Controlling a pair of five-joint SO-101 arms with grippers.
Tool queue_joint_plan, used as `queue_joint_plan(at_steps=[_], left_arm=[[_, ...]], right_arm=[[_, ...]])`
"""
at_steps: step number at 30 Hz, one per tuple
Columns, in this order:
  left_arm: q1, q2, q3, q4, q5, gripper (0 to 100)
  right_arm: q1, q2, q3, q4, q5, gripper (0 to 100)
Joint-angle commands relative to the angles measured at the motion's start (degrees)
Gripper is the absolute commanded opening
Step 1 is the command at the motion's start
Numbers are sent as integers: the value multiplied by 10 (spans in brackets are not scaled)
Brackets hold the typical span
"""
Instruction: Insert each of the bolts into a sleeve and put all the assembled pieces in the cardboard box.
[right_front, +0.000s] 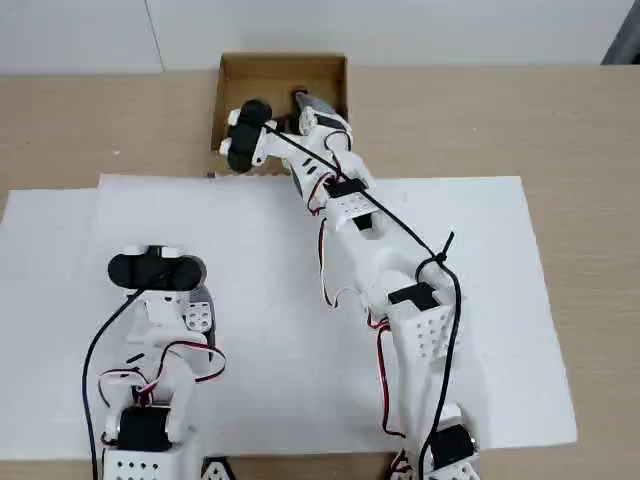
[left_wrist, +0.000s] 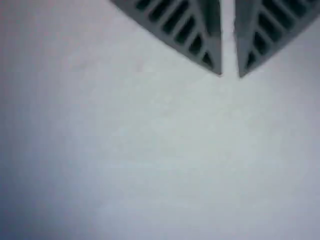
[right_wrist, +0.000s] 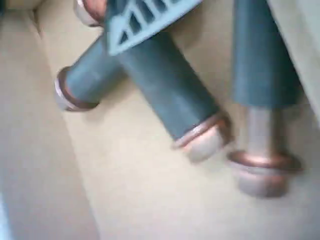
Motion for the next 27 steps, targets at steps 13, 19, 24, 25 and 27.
queue_joint_plan(at_steps=[13, 19, 24, 25, 27], left_arm=[[-4, -7, -3, 3, 3, 6], [-4, -7, -3, 3, 3, 6], [0, -7, -3, -1, 2, 6], [1, -7, -3, -1, 2, 6], [0, -7, -3, 1, 2, 6]], right_arm=[[0, -131, -25, 66, 2, 2], [0, -227, -24, 172, -66, 2], [1, -307, -24, 250, -67, 2], [3, -325, -24, 263, -67, 2], [7, -357, -24, 294, -67, 2]])
